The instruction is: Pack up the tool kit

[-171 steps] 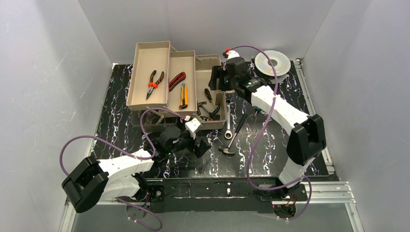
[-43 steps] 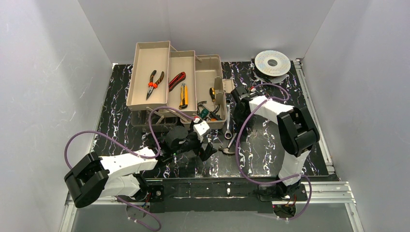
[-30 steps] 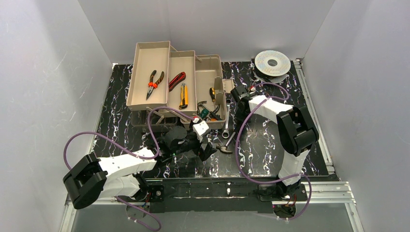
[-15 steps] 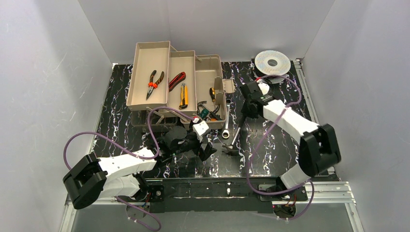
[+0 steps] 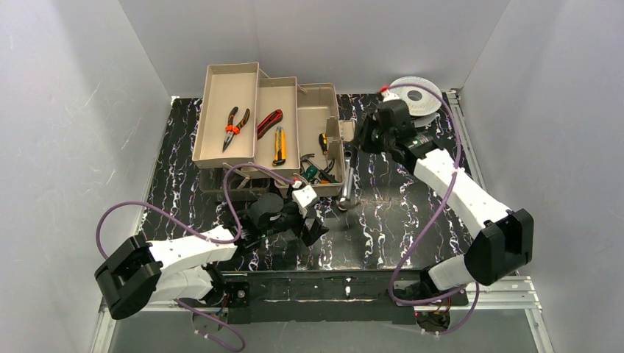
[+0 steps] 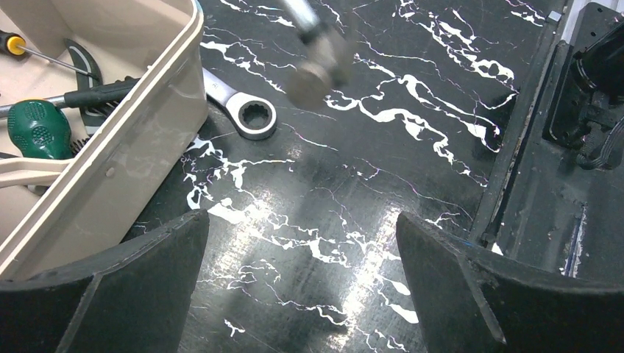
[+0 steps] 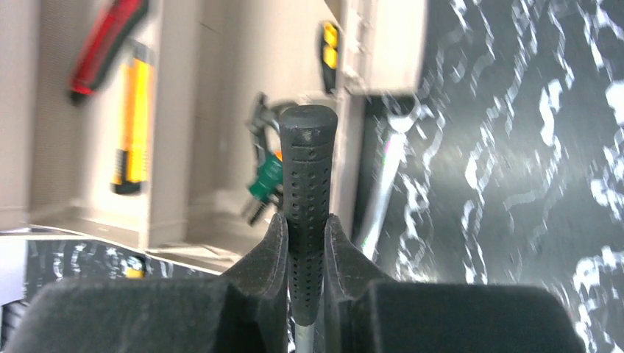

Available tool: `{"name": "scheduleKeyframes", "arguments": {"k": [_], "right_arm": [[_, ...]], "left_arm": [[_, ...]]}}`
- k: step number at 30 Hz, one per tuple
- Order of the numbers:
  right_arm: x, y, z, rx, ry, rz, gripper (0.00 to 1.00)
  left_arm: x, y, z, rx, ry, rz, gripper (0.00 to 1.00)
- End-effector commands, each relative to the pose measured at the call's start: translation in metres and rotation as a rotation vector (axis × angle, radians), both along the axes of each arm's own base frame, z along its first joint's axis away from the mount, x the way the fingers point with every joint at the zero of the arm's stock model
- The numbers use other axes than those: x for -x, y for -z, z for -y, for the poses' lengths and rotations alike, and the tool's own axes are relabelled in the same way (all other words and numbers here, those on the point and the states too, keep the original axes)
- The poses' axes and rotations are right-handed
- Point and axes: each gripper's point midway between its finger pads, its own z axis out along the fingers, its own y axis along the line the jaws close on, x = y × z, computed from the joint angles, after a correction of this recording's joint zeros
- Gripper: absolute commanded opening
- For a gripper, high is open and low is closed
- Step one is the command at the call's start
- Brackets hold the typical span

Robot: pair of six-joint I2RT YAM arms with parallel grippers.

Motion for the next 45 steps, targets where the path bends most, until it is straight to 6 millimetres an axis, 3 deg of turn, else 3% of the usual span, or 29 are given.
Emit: {"name": "scheduleKeyframes", "arguments": {"k": [1, 4, 10, 17, 19, 21, 23, 27, 33, 36, 40, 45], "right_arm": [[-0.040, -0.082, -0.044, -0.120, -0.156, 0.249, 0.01], [-0.062, -0.095, -0.060, -0.129, -0.188, 0.294, 0.01], [-0.110, -0.097, -0.085, -0.114, -0.209, 0.342, 0.01], [-0.154, -0.075, -0.109, -0.080, -0.225, 0.332, 0.01], [-0.159, -0.062, -0.117, -0.080, -0.236, 0.300, 0.13], [-0.162, -0.048, -0.118, -0.070, -0.212, 0.272, 0.37], [-0.164, -0.038, -0.119, -0.068, -0.191, 0.257, 0.66], [-0.161, -0.041, -0.119, -0.079, -0.194, 0.271, 0.78], [-0.146, -0.059, -0.105, -0.068, -0.178, 0.287, 0.82], [-0.138, -0.061, -0.081, -0.018, -0.093, 0.283, 0.80], [-0.115, -0.049, -0.043, 0.046, 0.003, 0.235, 0.79], [-0.077, -0.019, 0.003, 0.081, 0.072, 0.152, 0.78]], "left_arm": [[0.000, -0.008, -0.003, 0.020, -0.011, 0.031, 0.99], [-0.001, -0.010, -0.006, 0.020, -0.020, 0.044, 1.00], [-0.003, -0.011, -0.009, 0.024, -0.035, 0.054, 1.00], [-0.003, -0.007, -0.007, 0.013, -0.032, 0.046, 1.00], [-0.004, -0.007, -0.006, 0.012, -0.029, 0.042, 1.00], [-0.003, -0.006, -0.005, 0.010, -0.025, 0.040, 1.00], [-0.003, -0.006, -0.005, 0.008, -0.025, 0.038, 1.00], [-0.004, -0.003, -0.005, 0.003, -0.027, 0.035, 1.00], [-0.004, -0.001, -0.003, -0.002, -0.024, 0.030, 0.99], [-0.005, -0.002, -0.004, -0.004, -0.027, 0.030, 1.00], [-0.005, -0.001, -0.004, -0.008, -0.033, 0.031, 1.00], [-0.006, -0.003, -0.006, -0.005, -0.045, 0.034, 1.00]]}}
